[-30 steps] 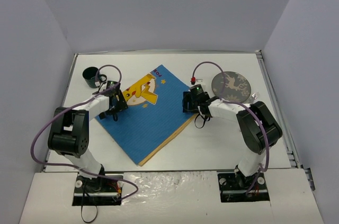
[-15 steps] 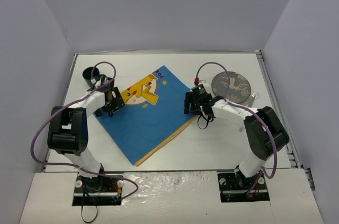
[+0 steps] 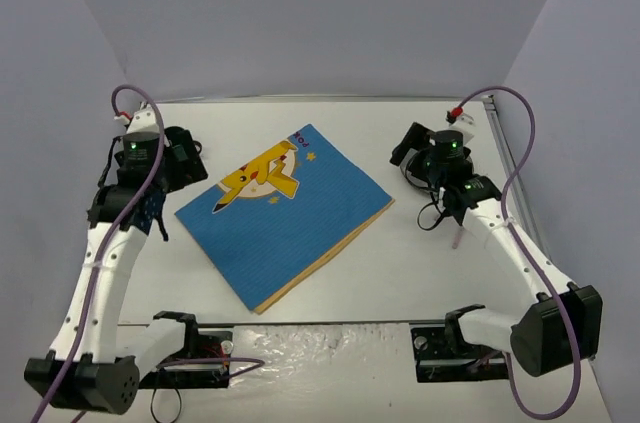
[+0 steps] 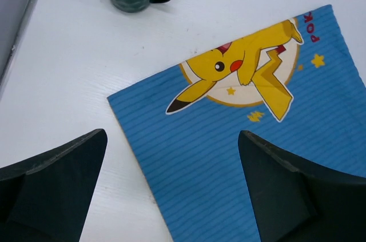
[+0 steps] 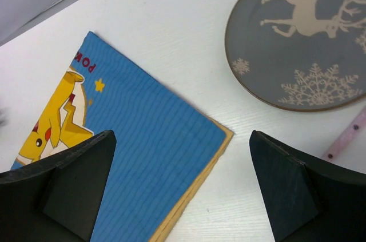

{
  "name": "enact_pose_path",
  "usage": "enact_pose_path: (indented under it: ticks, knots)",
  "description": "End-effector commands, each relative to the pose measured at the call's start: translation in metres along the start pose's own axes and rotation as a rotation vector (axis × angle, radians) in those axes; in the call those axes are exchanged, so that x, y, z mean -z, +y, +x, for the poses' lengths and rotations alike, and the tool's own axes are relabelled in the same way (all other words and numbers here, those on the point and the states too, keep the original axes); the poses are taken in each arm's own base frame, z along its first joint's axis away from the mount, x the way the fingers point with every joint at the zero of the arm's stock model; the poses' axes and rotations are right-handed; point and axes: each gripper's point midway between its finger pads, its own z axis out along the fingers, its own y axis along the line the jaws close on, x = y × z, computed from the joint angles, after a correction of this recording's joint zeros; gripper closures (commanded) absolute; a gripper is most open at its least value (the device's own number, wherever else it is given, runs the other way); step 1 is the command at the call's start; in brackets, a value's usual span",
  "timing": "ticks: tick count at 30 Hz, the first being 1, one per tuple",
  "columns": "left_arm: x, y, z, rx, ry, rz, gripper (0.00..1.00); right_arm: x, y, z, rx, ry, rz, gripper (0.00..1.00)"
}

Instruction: Set the dinner table for one person

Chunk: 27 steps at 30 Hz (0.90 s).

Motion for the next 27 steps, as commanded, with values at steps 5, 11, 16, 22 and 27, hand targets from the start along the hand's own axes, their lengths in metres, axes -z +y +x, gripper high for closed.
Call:
enact_pose_path:
  ticks: [5,11,16,22,27]
  knots:
    - [0.047,0.016,0.043,-0.087,0.008,0.073,0.03,-0.022,-0.047,0.027,-0.345,0.053,-0.017,0.00]
    - [0.047,0.011,0.065,-0.076,0.036,0.114,0.03,-0.035,-0.075,0.040,-0.501,0.001,-0.030,0.00]
    - [0.042,-0.009,0.083,-0.083,0.047,0.205,0.03,-0.045,-0.088,0.056,-0.587,-0.023,-0.010,0.02]
    - [0.031,-0.012,0.099,-0.125,0.026,0.191,0.03,-0.060,-0.101,0.073,-0.698,-0.053,-0.004,0.04]
    - [0.029,-0.017,0.103,-0.137,0.027,0.197,0.03,-0.072,-0.101,0.068,-0.754,-0.096,-0.031,0.07]
